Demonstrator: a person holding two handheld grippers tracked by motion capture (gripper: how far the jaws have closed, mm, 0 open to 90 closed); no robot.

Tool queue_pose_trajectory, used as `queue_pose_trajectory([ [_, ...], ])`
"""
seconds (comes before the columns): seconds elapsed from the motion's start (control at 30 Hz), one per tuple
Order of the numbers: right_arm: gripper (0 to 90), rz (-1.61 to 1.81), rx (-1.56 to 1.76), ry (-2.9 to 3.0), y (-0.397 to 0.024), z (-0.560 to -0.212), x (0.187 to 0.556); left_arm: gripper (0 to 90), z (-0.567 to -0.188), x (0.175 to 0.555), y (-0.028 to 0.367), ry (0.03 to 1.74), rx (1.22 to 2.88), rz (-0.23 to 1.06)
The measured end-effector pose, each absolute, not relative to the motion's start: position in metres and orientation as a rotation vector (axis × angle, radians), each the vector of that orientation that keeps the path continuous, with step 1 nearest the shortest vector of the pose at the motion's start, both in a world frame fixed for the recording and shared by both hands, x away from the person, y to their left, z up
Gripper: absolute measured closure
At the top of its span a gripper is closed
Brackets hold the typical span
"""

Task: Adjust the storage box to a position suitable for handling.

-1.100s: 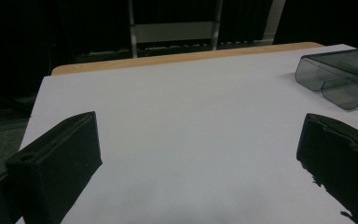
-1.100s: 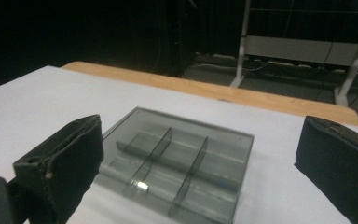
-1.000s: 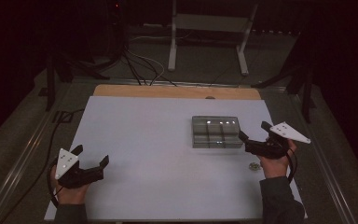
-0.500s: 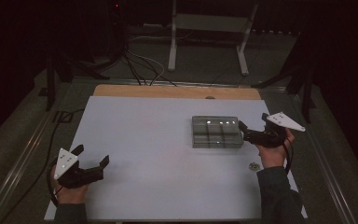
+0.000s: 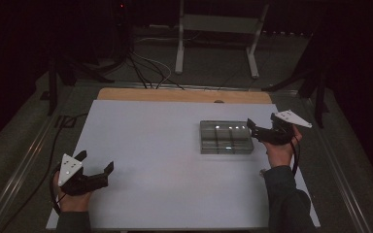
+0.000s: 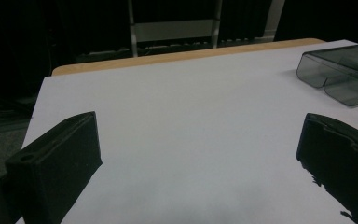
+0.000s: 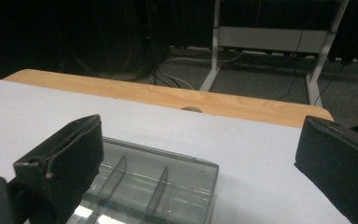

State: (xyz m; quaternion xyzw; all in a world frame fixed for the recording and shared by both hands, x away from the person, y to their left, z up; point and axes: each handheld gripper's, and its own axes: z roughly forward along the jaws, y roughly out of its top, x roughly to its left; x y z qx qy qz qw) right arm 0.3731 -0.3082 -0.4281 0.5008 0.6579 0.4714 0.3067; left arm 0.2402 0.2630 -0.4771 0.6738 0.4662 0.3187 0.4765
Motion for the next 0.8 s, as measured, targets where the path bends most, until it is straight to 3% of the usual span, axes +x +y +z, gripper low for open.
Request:
queue_pose_trajectory([
  [0.3,1.9,1.225,1.405,1.736,-0.316,-0.442,0.392,1.2,-0.478,0.241,0.262,1.148,1.651,0.794],
  [0.4,6.7,1.219,1.431,1.741,-0.318,-0.448,0.397,1.2,-0.478,0.241,0.262,1.151,1.658,0.796],
  [0.47,18.0,1.207,1.458,1.733,-0.318,-0.451,0.401,1.2,-0.479,0.241,0.262,1.152,1.657,0.797],
  [0.63,78.3,1.129,1.516,1.779,-0.319,-0.463,0.41,1.2,-0.48,0.242,0.262,1.155,1.658,0.801],
  [0.67,78.3,1.129,1.516,1.779,-0.319,-0.463,0.41,1.2,-0.48,0.242,0.262,1.155,1.658,0.801],
  [0.73,89.9,1.094,1.551,1.82,-0.318,-0.471,0.415,1.2,-0.48,0.242,0.261,1.152,1.661,0.804],
  [0.8,89.9,1.08,1.567,1.845,-0.316,-0.476,0.418,1.2,-0.48,0.242,0.261,1.154,1.662,0.814],
])
